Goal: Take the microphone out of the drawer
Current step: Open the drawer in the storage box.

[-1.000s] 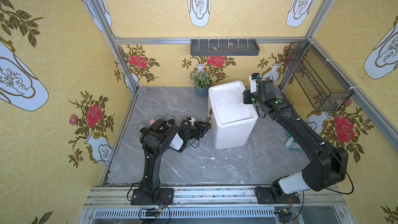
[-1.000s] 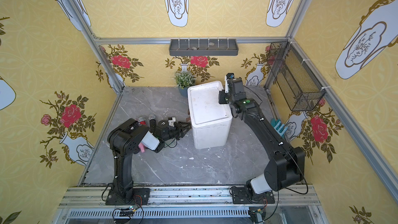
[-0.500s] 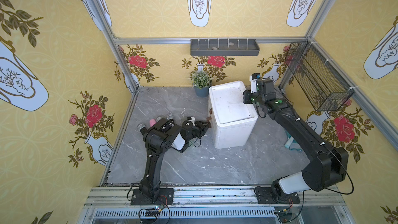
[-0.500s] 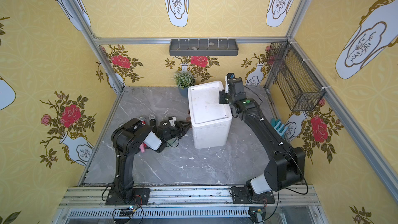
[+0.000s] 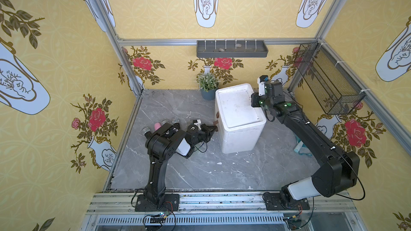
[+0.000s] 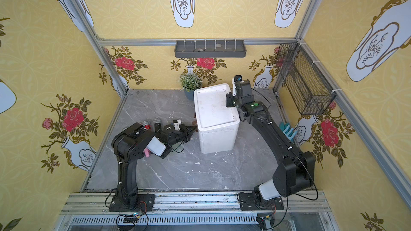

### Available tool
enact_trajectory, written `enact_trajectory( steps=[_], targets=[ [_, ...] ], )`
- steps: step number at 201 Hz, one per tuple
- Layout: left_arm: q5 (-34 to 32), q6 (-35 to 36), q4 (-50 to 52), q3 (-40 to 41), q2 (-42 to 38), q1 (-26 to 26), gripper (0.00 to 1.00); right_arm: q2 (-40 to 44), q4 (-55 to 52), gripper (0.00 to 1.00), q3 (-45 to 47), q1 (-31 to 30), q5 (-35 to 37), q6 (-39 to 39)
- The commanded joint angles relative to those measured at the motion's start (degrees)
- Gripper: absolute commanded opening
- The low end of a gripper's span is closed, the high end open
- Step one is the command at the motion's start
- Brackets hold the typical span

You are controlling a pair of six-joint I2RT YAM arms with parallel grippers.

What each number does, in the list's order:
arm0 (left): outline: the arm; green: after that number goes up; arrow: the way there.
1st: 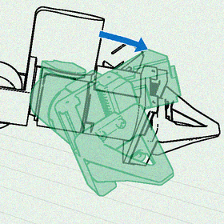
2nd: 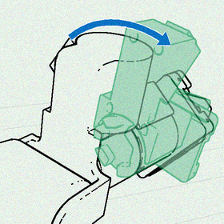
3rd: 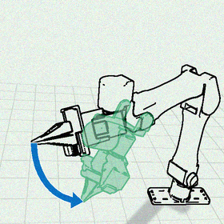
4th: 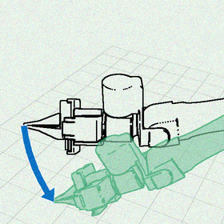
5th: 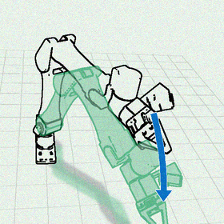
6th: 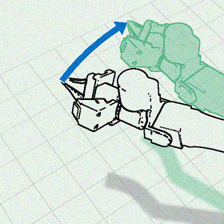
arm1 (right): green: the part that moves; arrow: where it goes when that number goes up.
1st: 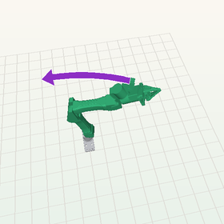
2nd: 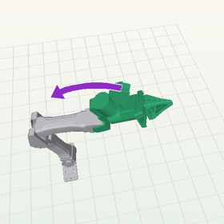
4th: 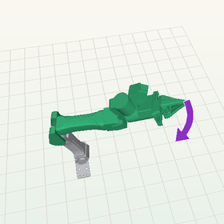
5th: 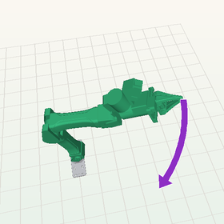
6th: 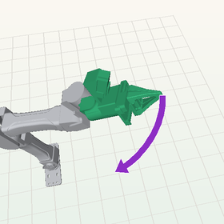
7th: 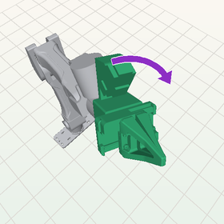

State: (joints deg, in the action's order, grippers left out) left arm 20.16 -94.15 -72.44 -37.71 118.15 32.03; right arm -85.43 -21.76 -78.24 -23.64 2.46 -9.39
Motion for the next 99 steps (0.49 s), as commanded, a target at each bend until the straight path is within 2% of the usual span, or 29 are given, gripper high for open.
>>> enact_trajectory(
  steps=[1,99],
  targets=[
    [2.51,0.11,-2.8,-0.47,0.33,0.22,0.0,-0.9,-10.59,0.15,0.73,-0.09,-1.29,-0.72],
    [2.52,0.96,-2.87,3.07,0.33,-0.3,0.0,-0.82,-10.67,0.15,0.72,0.0,-0.55,-0.63]
  ],
)
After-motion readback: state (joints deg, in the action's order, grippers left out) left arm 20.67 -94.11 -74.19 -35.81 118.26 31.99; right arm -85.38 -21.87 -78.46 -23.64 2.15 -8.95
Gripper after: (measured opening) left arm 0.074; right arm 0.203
